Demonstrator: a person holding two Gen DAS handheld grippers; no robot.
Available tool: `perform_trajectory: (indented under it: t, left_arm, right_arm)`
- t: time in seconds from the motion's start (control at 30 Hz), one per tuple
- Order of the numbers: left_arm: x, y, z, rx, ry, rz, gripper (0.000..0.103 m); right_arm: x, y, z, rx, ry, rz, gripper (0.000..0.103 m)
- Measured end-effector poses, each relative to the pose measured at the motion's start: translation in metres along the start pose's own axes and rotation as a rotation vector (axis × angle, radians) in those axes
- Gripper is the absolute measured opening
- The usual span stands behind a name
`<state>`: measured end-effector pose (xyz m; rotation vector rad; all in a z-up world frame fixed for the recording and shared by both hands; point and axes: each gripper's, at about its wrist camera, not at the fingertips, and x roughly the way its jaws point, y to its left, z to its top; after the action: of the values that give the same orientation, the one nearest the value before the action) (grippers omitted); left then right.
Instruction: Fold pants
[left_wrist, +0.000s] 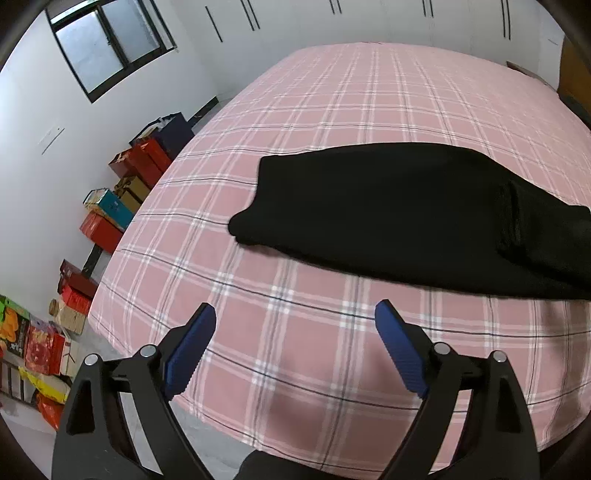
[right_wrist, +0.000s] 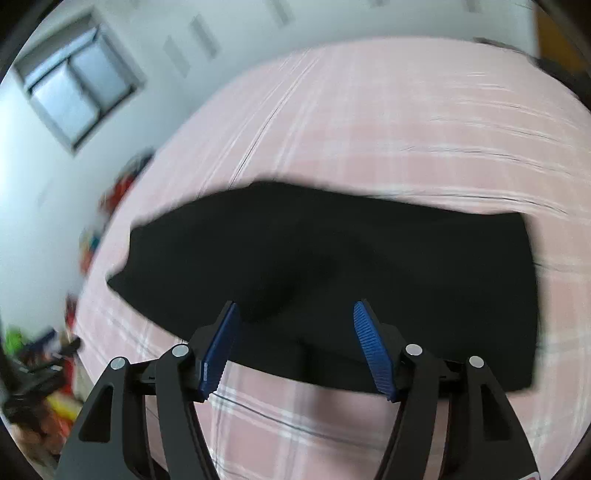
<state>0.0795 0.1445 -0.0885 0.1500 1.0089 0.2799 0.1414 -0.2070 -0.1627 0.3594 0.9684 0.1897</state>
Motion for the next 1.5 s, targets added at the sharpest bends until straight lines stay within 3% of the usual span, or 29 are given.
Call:
perform_trajectory:
  t: [0.13, 0.27, 0.37, 0.5, 0.63, 0.77, 0.93, 1.0, 1.03, 1.07, 1.1, 1.27, 1.33, 1.43, 1.5]
  left_arm:
    - [-0.005, -0.026, 0.007, 0.013, -0.001, -0.043, 0.086]
    - [-0.012, -0.062, 0.021, 0.026, 0.001, -0.120, 0.086]
    - [-0.017, -0.083, 0.028, 0.049, -0.006, -0.111, 0.087]
    - [-0.019, -0.093, 0.032, 0.076, -0.018, -0.088, 0.090]
    - [-0.012, -0.080, 0.030, 0.069, 0.008, -0.068, 0.090]
    - [0.004, -0.055, 0.027, 0.050, 0.049, -0.036, 0.090]
    - [0.021, -0.031, 0.023, 0.039, 0.078, 0.004, 0.090]
    - [0.026, -0.024, 0.022, 0.034, 0.086, 0.008, 0.090]
    - [0.028, -0.021, 0.022, 0.031, 0.089, 0.005, 0.090]
    - [0.030, -0.018, 0.022, 0.028, 0.093, 0.003, 0.090]
    - [0.031, -0.016, 0.021, 0.027, 0.096, 0.003, 0.090]
    - [0.038, -0.011, 0.019, 0.012, 0.104, -0.010, 0.090]
    - [0.041, -0.009, 0.019, 0.005, 0.112, -0.012, 0.090]
    - [0.044, -0.008, 0.019, -0.002, 0.122, -0.009, 0.090]
    - [0.044, -0.007, 0.020, -0.009, 0.124, -0.013, 0.090]
  right_arm:
    - [-0.033, -0.064, -0.017, 0.098, -0.006, -0.109, 0.063]
    - [-0.042, -0.094, -0.028, 0.154, 0.004, -0.138, 0.063]
    - [-0.033, -0.063, -0.025, 0.066, 0.010, -0.129, 0.063]
    - [0.007, 0.013, -0.013, -0.148, 0.059, -0.093, 0.064]
    - [0.057, 0.081, -0.011, -0.312, 0.107, -0.080, 0.063]
    - [0.099, 0.117, -0.010, -0.382, 0.157, -0.109, 0.065]
    - [0.134, 0.129, -0.011, -0.422, 0.183, -0.201, 0.065]
    - [0.140, 0.129, -0.009, -0.413, 0.175, -0.231, 0.044]
    - [0.141, 0.128, -0.005, -0.392, 0.171, -0.223, 0.039]
    - [0.140, 0.128, -0.001, -0.375, 0.168, -0.214, 0.024]
    - [0.139, 0.129, 0.002, -0.362, 0.165, -0.215, 0.015]
    - [0.113, 0.137, 0.022, -0.300, 0.096, -0.162, 0.015]
    - [0.121, 0.138, 0.024, -0.288, 0.124, -0.129, 0.015]
    - [0.156, 0.125, 0.013, -0.285, 0.246, -0.123, 0.029]
    - [0.142, 0.123, 0.014, -0.284, 0.208, -0.098, 0.036]
